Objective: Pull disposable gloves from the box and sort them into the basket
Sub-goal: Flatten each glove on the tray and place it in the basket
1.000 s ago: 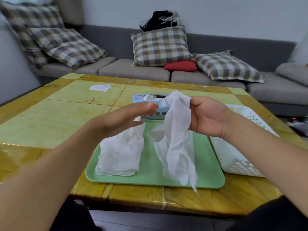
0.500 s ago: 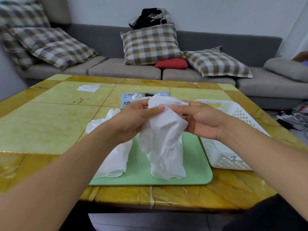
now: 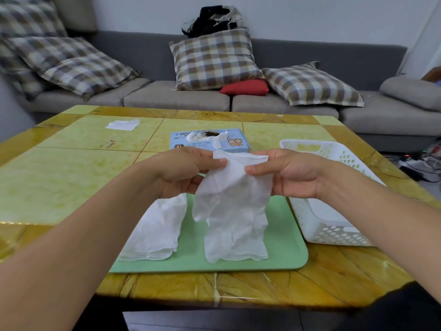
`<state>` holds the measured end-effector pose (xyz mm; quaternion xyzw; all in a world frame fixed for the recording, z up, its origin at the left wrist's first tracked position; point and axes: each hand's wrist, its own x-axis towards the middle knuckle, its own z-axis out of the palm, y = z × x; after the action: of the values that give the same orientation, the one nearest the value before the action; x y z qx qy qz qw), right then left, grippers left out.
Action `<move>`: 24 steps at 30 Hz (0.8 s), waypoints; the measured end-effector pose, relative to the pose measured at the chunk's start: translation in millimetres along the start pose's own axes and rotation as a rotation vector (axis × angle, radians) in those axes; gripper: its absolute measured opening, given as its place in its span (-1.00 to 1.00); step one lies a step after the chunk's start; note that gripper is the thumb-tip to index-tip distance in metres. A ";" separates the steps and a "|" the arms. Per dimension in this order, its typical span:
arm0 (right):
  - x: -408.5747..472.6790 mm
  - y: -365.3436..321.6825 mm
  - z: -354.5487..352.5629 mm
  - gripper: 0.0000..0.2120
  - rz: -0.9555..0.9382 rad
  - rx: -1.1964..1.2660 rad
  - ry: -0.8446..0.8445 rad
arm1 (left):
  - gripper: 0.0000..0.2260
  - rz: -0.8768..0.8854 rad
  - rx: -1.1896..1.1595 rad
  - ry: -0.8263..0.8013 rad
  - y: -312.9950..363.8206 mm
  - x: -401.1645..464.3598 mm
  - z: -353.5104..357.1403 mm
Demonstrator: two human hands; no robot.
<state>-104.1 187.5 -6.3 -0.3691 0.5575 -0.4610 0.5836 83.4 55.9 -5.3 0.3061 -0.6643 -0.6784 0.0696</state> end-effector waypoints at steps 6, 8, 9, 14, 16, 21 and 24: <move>6.4 -1.9 -7.0 -0.63 0.091 0.049 -0.042 | -0.84 -0.022 -0.058 -0.076 7.0 4.1 -5.6; 15.8 5.0 -9.8 -0.65 0.135 0.009 0.008 | -0.87 -0.059 -0.002 -0.033 4.6 12.9 -4.5; 21.5 9.1 -10.7 -0.68 0.148 -0.020 0.061 | -0.89 -0.073 0.038 0.002 1.1 18.2 -3.0; 34.8 0.0 -7.7 -0.73 -0.161 -0.166 0.431 | -0.92 0.291 0.135 0.346 -2.6 36.7 1.9; 25.1 -21.5 -3.3 -0.84 -0.565 -0.218 0.546 | -0.94 0.614 0.077 0.419 17.1 24.8 4.6; 9.4 -28.3 -0.2 -0.81 -0.929 -0.512 0.574 | -0.89 0.937 0.338 0.472 27.2 0.3 6.8; 25.0 11.8 -9.5 -0.72 -0.565 -0.807 0.431 | -0.83 0.645 0.615 0.353 -12.1 16.2 0.1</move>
<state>-113.1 168.0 -26.2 -0.5966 0.6766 -0.4143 0.1209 74.1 49.3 -21.9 0.2014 -0.8733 -0.3318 0.2944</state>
